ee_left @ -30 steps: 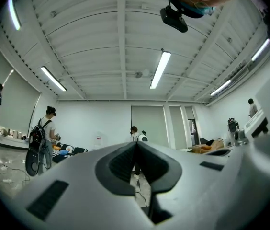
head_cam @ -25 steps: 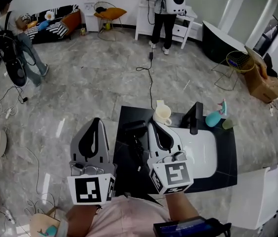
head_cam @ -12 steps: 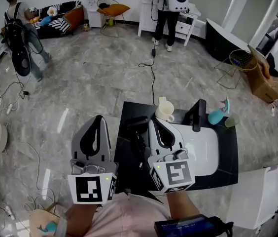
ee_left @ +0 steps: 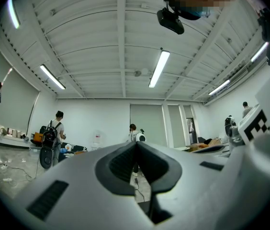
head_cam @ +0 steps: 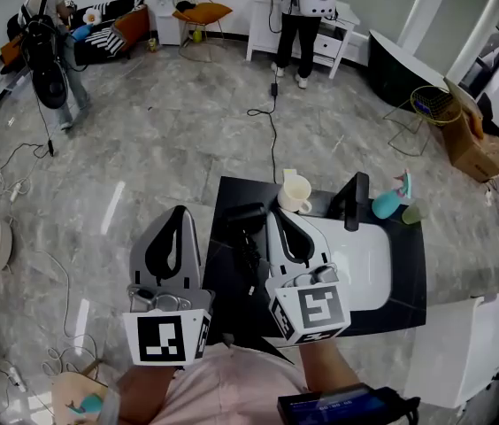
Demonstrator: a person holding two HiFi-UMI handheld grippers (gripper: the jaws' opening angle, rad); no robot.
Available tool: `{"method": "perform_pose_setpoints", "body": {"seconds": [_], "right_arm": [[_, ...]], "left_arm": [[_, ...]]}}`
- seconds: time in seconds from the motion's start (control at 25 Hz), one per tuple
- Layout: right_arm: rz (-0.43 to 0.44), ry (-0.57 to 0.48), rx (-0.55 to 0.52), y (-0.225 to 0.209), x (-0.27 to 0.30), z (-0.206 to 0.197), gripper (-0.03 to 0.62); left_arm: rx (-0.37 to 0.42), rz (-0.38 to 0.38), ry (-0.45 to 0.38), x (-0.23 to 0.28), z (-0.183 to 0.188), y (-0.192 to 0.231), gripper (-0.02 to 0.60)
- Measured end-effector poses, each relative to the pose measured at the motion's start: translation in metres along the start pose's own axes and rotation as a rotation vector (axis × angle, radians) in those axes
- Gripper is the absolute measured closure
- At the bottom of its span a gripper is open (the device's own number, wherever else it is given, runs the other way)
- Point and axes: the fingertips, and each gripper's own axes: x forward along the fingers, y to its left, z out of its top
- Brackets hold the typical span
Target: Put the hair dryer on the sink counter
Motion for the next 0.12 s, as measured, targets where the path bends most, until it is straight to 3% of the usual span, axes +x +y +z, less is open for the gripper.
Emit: {"method": "perform_pose_setpoints", "body": {"seconds": [0.12], "right_arm": [[-0.005,0.007,0.007,-0.0030,0.0002,-0.0041,0.595]], "left_arm": [[0.000,0.002,0.004,0.0002,-0.0021,-0.0014,0.572]]}}
